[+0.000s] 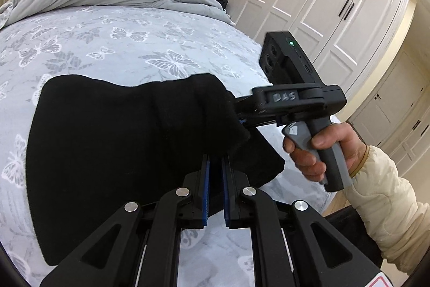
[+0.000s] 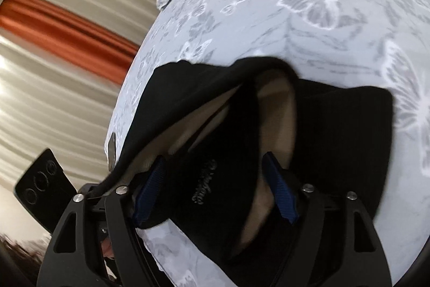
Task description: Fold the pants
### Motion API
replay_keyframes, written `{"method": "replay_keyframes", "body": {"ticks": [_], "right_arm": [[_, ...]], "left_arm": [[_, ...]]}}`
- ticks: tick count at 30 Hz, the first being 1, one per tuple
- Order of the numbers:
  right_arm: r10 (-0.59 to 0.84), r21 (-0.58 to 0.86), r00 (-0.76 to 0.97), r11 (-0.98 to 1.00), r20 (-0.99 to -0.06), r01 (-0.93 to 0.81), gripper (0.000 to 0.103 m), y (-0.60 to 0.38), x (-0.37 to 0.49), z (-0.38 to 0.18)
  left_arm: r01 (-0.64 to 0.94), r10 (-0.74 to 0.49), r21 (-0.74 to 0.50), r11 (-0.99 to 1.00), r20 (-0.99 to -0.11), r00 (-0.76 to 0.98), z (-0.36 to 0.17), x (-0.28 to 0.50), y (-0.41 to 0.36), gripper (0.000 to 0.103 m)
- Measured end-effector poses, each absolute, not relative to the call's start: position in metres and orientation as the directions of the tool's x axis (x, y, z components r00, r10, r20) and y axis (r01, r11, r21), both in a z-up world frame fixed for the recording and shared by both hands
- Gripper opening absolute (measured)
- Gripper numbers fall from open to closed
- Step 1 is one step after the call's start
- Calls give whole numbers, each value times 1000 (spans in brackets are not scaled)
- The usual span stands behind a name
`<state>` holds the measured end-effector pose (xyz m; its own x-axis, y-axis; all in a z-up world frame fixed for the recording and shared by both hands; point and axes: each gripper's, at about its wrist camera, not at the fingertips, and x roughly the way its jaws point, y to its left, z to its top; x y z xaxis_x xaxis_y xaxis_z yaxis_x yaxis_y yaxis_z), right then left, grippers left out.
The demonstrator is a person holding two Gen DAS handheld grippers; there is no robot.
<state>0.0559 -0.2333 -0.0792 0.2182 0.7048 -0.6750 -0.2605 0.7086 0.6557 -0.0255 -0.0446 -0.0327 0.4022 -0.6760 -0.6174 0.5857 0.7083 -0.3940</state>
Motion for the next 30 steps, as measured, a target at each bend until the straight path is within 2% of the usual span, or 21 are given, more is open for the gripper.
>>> {"method": "replay_keyframes", "body": {"ticks": [1,2,3,6,7,8,9,10,11,13,14,18,20,22,24,26,28,30], "right_arm": [[708,658,207,705,-675,-266,29,-228,56,-80],[711,659,203,701,-673,-271,23,-223,55,-80],[705,650,212,707,-677,-277,7,-221,54,-76],[704,632,292,710,-647,-310,7,-226,45,-40],[703,626,326,711,-632,-321,7,-232,41,-26],[708,623,356,706,-610,-336,7,-242,34,-12],[700,611,374,714,-608,-342,7,-252,30,-6],[646,559,397,764,-653,-323,7,-263,28,-8],[606,534,393,795,-691,-288,7,-268,30,-21],[531,502,322,847,-783,-177,7,-278,39,-63],[526,507,297,850,-797,-145,7,-280,42,-79],[630,580,392,774,-671,-252,7,-271,27,-24],[629,561,411,777,-660,-286,7,-272,18,-10],[595,550,395,802,-700,-233,7,-285,17,-25],[450,429,349,892,-822,-140,7,-291,21,-61],[475,466,355,877,-805,-116,9,-296,21,-69],[494,496,394,862,-775,-106,10,-304,12,-51],[480,484,445,868,-756,-113,12,-312,-2,-33]], "left_arm": [[587,-675,-391,709,-618,403,-33,-27,-46,8],[590,-671,-383,710,-621,405,-33,-28,-48,9],[598,-661,-362,715,-629,409,-34,-30,-51,10],[618,-667,-344,707,-617,419,-25,-37,-53,22],[626,-687,-358,693,-593,421,-18,-41,-50,31],[629,-705,-373,682,-566,428,-10,-44,-44,54],[626,-723,-392,674,-522,452,2,-47,-34,64],[624,-733,-402,671,-487,474,9,-49,-27,74],[620,-738,-409,670,-456,497,16,-50,-18,78],[590,-713,-404,699,-458,531,20,-42,-8,80],[560,-686,-398,726,-472,554,19,-35,-3,79],[411,-589,-424,807,-527,613,14,-7,21,79],[381,-557,-410,829,-544,628,14,-3,27,79],[361,-510,-362,860,-565,649,11,-1,26,79],[349,-465,-307,885,-602,650,2,1,20,79],[332,-418,-258,907,-643,641,-9,0,18,79],[295,-348,-201,934,-702,621,-23,3,17,79],[256,-319,-201,945,-733,601,-33,7,22,80]]}}
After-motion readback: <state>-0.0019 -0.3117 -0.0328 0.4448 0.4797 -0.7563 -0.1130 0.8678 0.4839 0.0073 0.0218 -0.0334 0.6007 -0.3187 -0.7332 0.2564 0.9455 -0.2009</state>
